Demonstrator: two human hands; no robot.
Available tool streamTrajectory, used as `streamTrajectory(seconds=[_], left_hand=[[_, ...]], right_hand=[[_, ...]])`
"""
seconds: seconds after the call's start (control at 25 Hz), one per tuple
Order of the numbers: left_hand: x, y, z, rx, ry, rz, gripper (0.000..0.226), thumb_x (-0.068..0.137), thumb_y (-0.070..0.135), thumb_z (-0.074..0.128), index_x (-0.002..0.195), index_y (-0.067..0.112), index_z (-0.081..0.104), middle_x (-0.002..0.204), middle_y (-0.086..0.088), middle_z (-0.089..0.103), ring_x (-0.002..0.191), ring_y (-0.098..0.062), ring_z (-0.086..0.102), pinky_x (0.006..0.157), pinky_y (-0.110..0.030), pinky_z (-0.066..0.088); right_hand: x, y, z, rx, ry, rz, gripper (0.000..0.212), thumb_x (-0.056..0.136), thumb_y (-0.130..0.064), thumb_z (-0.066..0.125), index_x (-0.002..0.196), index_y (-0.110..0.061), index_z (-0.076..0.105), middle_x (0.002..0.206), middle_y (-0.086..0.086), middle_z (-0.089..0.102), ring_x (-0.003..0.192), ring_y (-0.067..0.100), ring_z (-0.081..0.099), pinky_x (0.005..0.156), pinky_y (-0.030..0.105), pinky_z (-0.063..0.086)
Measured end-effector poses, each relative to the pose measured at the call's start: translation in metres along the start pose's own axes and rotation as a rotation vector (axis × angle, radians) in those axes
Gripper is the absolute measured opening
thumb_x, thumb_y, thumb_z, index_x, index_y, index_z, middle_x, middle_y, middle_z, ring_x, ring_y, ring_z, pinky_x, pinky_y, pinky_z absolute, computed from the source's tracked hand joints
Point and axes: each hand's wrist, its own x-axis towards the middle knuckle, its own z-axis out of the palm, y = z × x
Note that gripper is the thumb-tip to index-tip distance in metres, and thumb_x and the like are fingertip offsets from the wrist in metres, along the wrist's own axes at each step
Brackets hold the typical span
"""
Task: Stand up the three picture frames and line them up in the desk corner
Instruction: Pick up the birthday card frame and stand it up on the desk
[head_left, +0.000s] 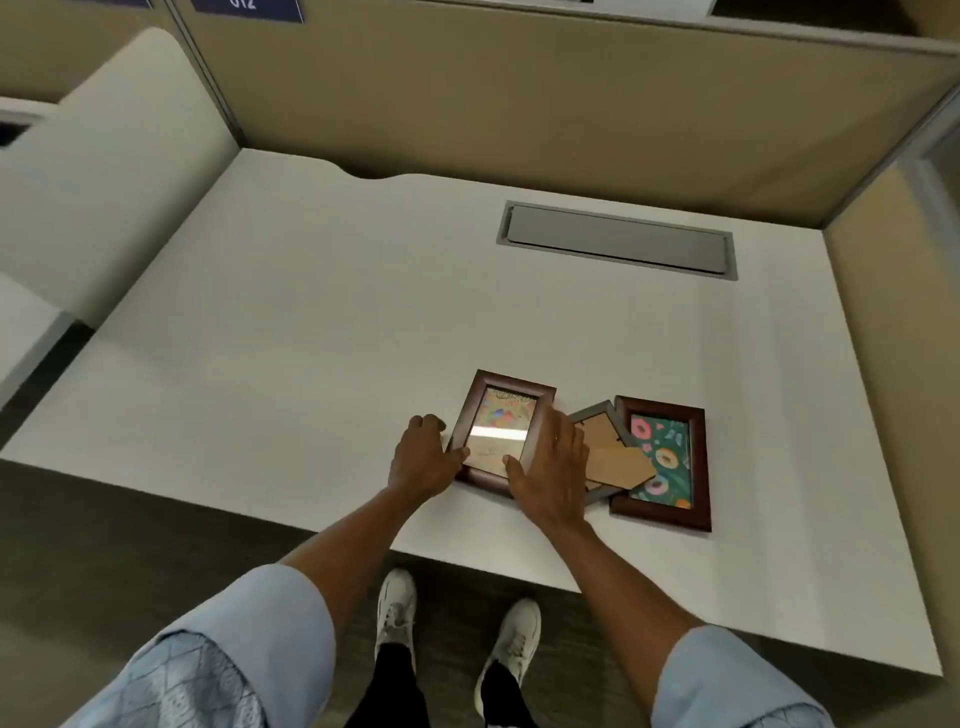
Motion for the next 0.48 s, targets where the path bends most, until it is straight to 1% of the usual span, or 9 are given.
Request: streamTrajectory(seconds=[0.08, 0.16, 0.28, 0.4, 0.48], left_hand=[[0.002, 0.004, 0.004, -0.062, 0.051, -0.060, 0.057, 0.095, 0.036, 0.080, 0.139, 0.006, 0.059, 0.136, -0.014, 0.064, 0.119, -0.033, 0.067, 0.094, -0.039, 0.051], [0.000, 0.007, 0.008, -0.099, 0.069, -0.128, 0.054, 0.094, 0.038, 0.080, 0.134, 0.007, 0.063, 0.129, -0.012, 0.068, 0.116, -0.033, 0.069, 0.095, -0.042, 0.055], [0.003, 0.010, 0.014, -0.190, 0.102, -0.195, 0.051, 0.092, 0.040, 0.082, 0.127, 0.005, 0.067, 0.120, -0.012, 0.073, 0.111, -0.032, 0.072, 0.094, -0.044, 0.059], [0.003, 0.009, 0.019, -0.241, 0.123, -0.247, 0.047, 0.092, 0.039, 0.083, 0.121, 0.005, 0.070, 0.113, -0.012, 0.076, 0.104, -0.030, 0.072, 0.089, -0.042, 0.060], [0.002, 0.012, 0.020, -0.287, 0.130, -0.274, 0.039, 0.091, 0.038, 0.084, 0.109, 0.005, 0.072, 0.104, -0.012, 0.078, 0.095, -0.028, 0.073, 0.083, -0.040, 0.060]], right_hand=[[-0.003, 0.000, 0.006, 0.040, 0.021, 0.089, 0.094, 0.086, -0.030, 0.084, 0.161, -0.006, 0.033, 0.153, 0.020, 0.049, 0.140, 0.039, 0.047, 0.116, 0.051, 0.044], [-0.009, -0.001, 0.013, 0.079, 0.004, 0.159, 0.092, 0.087, -0.028, 0.084, 0.161, -0.005, 0.035, 0.153, 0.019, 0.049, 0.141, 0.038, 0.047, 0.115, 0.049, 0.047], [-0.007, -0.001, 0.020, 0.175, 0.039, 0.220, 0.085, 0.086, -0.020, 0.084, 0.157, -0.007, 0.040, 0.149, 0.018, 0.051, 0.138, 0.036, 0.049, 0.105, 0.047, 0.053], [-0.004, -0.005, 0.024, 0.189, 0.069, 0.281, 0.077, 0.085, -0.018, 0.086, 0.151, -0.008, 0.048, 0.145, 0.017, 0.055, 0.134, 0.036, 0.052, 0.100, 0.046, 0.053], [-0.003, -0.010, 0.024, 0.209, 0.070, 0.322, 0.075, 0.083, -0.018, 0.088, 0.148, -0.009, 0.052, 0.142, 0.017, 0.056, 0.132, 0.036, 0.053, 0.102, 0.046, 0.052]])
